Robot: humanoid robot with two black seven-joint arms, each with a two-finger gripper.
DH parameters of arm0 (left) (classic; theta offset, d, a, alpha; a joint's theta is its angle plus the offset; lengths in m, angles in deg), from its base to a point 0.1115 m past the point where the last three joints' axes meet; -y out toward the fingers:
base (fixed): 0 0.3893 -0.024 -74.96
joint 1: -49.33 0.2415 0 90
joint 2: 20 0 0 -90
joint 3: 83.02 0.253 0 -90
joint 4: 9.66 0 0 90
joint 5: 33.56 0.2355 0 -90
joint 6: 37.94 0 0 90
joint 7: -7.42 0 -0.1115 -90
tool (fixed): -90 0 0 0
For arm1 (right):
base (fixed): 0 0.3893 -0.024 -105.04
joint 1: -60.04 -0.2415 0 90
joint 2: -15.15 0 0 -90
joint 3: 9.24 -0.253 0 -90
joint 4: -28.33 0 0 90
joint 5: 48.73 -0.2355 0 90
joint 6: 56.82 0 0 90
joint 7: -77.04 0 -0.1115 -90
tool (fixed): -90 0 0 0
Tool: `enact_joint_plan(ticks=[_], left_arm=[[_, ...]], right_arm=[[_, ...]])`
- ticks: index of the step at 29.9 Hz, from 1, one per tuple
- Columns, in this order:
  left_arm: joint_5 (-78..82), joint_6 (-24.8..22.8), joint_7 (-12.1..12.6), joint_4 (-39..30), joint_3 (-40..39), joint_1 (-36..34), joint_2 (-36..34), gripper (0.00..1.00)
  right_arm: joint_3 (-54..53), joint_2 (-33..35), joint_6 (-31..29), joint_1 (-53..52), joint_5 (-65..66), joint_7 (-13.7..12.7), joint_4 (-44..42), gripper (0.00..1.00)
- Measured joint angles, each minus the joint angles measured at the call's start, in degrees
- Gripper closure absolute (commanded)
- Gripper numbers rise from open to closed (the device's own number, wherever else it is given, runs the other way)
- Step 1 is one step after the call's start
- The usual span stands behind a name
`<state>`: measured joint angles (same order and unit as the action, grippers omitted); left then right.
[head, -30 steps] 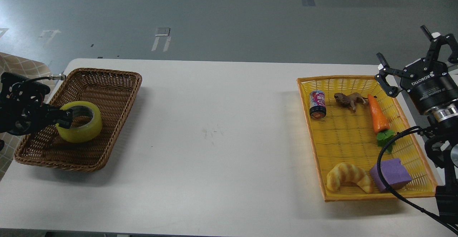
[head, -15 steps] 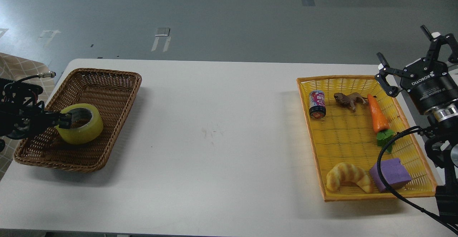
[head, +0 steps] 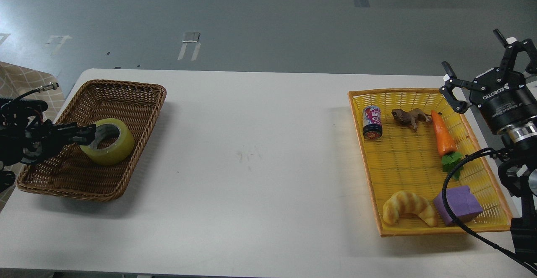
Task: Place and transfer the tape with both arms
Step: 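Release the tape roll and raise the left gripper out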
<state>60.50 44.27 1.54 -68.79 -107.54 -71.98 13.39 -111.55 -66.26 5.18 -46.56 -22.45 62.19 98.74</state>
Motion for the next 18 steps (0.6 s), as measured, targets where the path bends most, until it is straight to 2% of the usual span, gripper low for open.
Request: enact_joint_plan(ticks=[6,7,8,14,18], left_arm=[[-9.52,0.22,-0.57,-0.05,-1.11,-0.74,-0.41,0.13],[-12.36,0.22,-0.88,-0.06,-1.40,-1.20,-0.53,0.04],[-14.88,0.22,-1.16,-0.08,-1.68,-1.66,-0.61,0.03],[-41.03,-0.41,-1.80,-0.12,-2.96,-7.36,0.14,0.02],[-60.06,-0.68,-1.82,-0.16,-5.76,-9.86,3.33,0.02]], right_arm=[[0.00,0.01,0.00,-0.01,0.00,0.00,0.00,0.00],[0.00,0.01,0.00,-0.04,0.00,0.00,0.00,0.00],[0.00,0.01,0.00,-0.08,0.00,0.00,0.00,0.00],[0.01,0.04,0.00,-0.41,0.00,0.00,0.04,0.00],[0.20,0.19,0.00,-0.64,0.07,0.00,0.18,0.00]])
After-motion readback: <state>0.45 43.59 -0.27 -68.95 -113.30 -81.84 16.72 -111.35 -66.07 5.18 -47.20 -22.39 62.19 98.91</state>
